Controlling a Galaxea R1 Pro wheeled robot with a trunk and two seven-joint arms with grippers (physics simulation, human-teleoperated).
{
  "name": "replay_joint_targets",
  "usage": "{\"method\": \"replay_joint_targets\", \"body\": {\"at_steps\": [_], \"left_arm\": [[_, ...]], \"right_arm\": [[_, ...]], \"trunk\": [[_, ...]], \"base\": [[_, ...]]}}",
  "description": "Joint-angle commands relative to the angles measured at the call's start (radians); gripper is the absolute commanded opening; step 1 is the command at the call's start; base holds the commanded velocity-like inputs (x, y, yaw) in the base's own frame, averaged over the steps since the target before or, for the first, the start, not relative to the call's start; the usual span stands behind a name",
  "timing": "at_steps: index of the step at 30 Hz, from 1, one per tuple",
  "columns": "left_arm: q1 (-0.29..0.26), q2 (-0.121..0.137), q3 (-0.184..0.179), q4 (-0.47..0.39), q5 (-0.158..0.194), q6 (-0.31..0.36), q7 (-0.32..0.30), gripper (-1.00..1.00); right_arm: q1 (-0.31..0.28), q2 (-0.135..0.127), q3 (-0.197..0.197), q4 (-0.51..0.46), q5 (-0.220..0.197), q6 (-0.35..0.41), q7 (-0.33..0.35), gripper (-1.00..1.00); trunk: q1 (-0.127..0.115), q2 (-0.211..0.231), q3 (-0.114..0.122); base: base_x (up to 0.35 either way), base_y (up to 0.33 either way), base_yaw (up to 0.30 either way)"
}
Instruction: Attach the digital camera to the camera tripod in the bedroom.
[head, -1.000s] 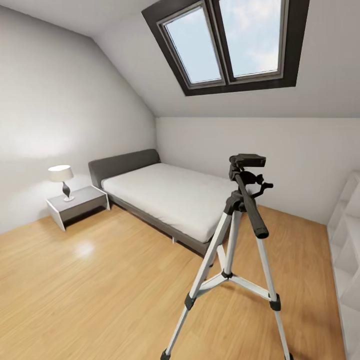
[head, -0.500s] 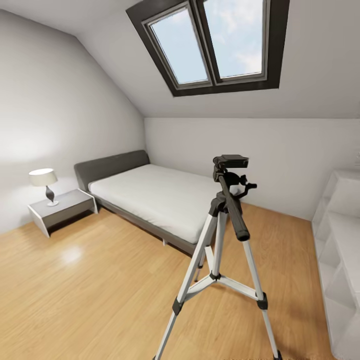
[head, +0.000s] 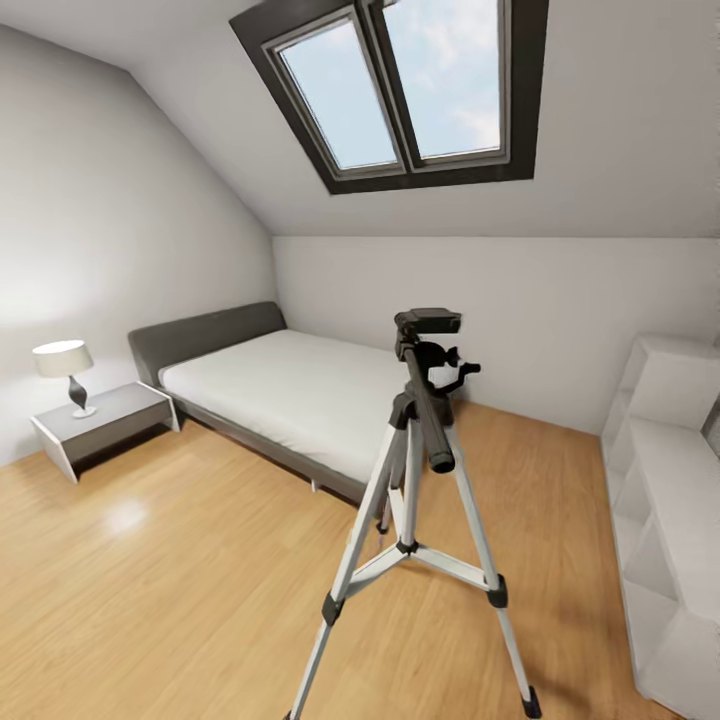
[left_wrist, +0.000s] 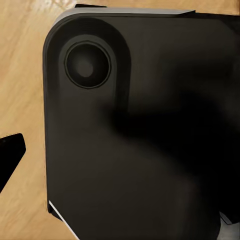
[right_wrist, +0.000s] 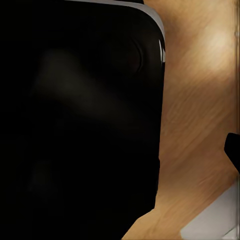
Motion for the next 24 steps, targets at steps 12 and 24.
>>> {"method": "replay_joint_targets", "body": {"at_steps": [12,24], "left_arm": [[0.000,0.000,0.001,0.000,0.007,-0.003,0.000,1.00],[0.000,0.001,0.001,0.000,0.007,-0.003,0.000,1.00]], "right_arm": [[0.000,0.000,0.001,0.000,0.002,-0.003,0.000,1.00],[0.000,0.002,0.031,0.000,0.030,0.001,0.002,1.00]], "trunk": [[0.000,0.000,-0.001],[0.000,0.000,-0.001]], "base": [[-0.066,-0.165,-0.001],[-0.002,-0.007,0.000]]}}
